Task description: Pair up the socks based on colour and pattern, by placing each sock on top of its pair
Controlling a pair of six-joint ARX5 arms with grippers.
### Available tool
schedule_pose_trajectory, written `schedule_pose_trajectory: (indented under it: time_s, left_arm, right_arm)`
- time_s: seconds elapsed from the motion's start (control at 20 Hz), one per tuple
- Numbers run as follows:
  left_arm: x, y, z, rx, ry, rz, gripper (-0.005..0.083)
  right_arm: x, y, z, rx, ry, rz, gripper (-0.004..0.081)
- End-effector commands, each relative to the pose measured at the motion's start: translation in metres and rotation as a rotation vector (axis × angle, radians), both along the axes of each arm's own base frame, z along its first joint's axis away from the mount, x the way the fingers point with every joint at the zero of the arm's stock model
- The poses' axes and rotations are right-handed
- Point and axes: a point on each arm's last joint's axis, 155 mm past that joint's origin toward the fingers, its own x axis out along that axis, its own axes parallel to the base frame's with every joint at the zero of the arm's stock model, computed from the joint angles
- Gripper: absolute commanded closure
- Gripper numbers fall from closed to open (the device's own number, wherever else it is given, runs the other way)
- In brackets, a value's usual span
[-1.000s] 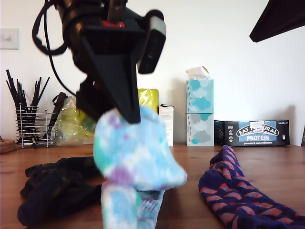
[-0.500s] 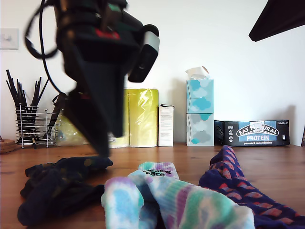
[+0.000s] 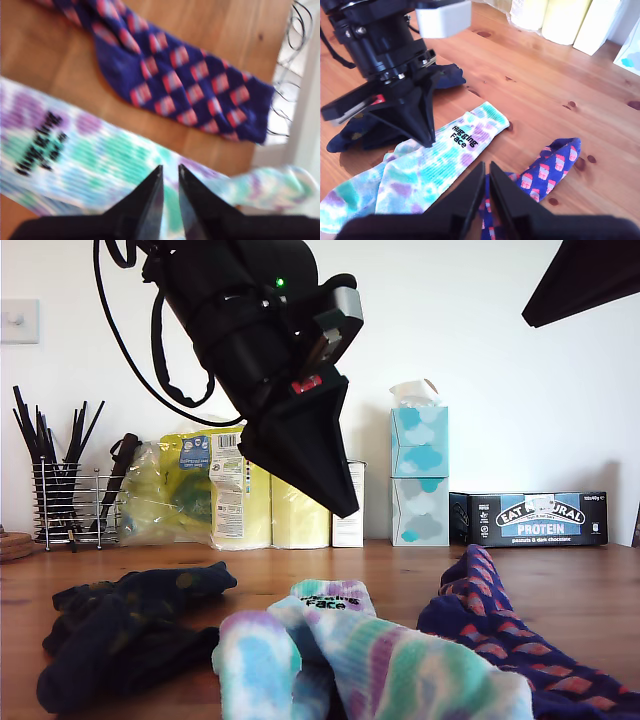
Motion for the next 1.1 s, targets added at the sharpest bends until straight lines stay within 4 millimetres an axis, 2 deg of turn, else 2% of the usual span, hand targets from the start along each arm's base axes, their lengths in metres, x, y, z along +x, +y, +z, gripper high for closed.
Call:
schedule_pose_trajectory:
  time_s: [0.0, 0.15, 0.35, 0.5, 0.7, 0.85, 0.95, 1.05]
  left_arm:
    - [0.006, 0.006, -0.036, 0.062, 0.038, -0.003, 0.0798]
    - [0.025, 0.012, -0.057, 0.093, 0.01, 0.008, 0.0798]
    - [0.049, 0.019, -0.067, 0.076, -0.015, 0.054, 0.0798]
    - [0.059, 0.027, -0.073, 0.079, -0.011, 0.078, 0.0798]
    - [0.063, 0.024, -0.073, 0.063, -0.029, 0.067, 0.0798]
    - [0.063, 0.022, -0.075, 0.058, -0.03, 0.058, 0.0798]
    - [0.063, 0.022, -0.083, 0.067, -0.023, 0.054, 0.0798]
    - [0.064, 0.024, -0.091, 0.08, -0.021, 0.057, 0.0798]
  right_arm:
    - [-0.003, -0.002, 0.002, 0.008, -0.005, 0.002, 0.0783]
    - [-0.026, -0.002, 0.011, 0.12, 0.055, 0.025, 0.0783]
    - [-0.067, -0.015, 0.021, 0.21, 0.119, 0.059, 0.0783]
    - [-0.1, -0.026, 0.023, 0.223, 0.267, 0.065, 0.0783]
    - [-0.132, -0.045, 0.056, 0.187, 0.34, 0.077, 0.0783]
    - [-0.14, -0.052, 0.084, 0.163, 0.325, 0.093, 0.0783]
    - [-0.139, -0.051, 0.107, 0.178, 0.272, 0.111, 0.0783]
    - [-0.135, -0.051, 0.117, 0.17, 0.243, 0.109, 0.0783]
